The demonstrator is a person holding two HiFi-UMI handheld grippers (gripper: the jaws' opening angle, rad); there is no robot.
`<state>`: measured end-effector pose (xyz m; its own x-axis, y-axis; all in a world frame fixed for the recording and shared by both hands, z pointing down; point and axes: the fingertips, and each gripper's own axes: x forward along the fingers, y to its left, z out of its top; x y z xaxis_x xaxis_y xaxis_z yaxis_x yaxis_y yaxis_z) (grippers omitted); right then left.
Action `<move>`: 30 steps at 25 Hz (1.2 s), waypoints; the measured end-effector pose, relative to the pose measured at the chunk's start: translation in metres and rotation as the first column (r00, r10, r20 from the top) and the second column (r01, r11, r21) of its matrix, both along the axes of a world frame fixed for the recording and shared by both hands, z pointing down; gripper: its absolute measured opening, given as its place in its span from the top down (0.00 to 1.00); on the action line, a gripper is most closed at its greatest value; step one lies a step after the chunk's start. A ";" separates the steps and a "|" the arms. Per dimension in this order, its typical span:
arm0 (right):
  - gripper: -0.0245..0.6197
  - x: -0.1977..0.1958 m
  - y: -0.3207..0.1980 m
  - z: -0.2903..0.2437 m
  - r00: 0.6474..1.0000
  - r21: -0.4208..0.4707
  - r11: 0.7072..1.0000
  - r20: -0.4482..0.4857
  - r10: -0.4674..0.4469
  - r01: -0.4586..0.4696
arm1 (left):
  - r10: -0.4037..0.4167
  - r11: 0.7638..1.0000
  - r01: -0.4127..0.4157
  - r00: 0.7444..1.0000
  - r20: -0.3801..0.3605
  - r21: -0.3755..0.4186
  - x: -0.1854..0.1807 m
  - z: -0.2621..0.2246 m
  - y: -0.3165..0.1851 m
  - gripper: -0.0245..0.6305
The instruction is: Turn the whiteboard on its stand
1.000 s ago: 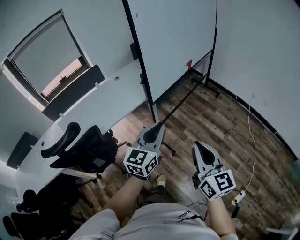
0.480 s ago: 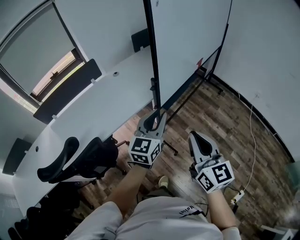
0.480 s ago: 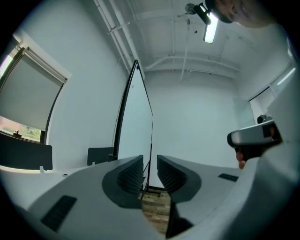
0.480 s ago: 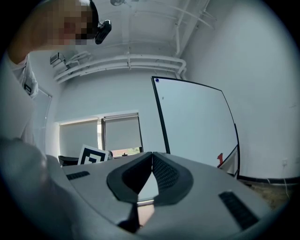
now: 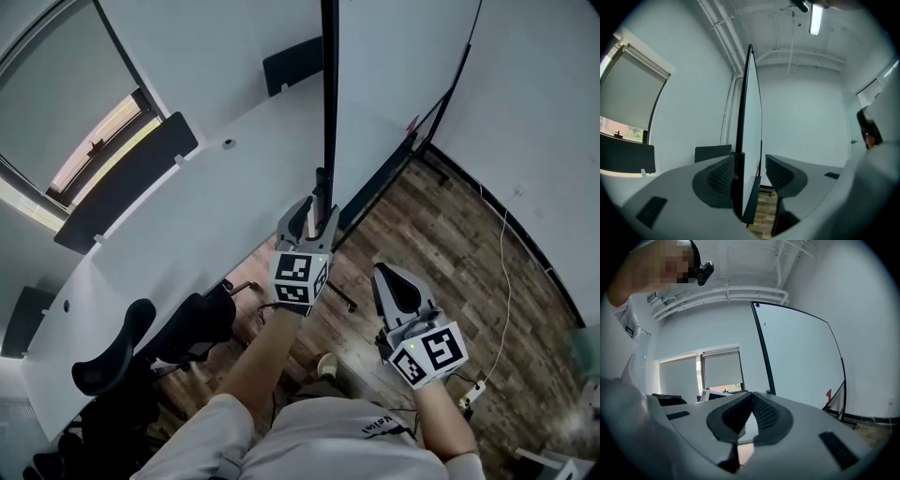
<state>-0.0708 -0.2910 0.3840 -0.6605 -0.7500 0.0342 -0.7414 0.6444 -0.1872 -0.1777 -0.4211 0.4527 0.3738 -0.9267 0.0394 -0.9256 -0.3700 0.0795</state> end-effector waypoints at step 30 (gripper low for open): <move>0.94 0.025 -0.011 0.025 0.999 -0.060 0.997 -0.014 0.041 -0.041 | 0.010 0.998 -0.004 0.996 0.092 -0.058 0.004 0.037 -0.084 0.66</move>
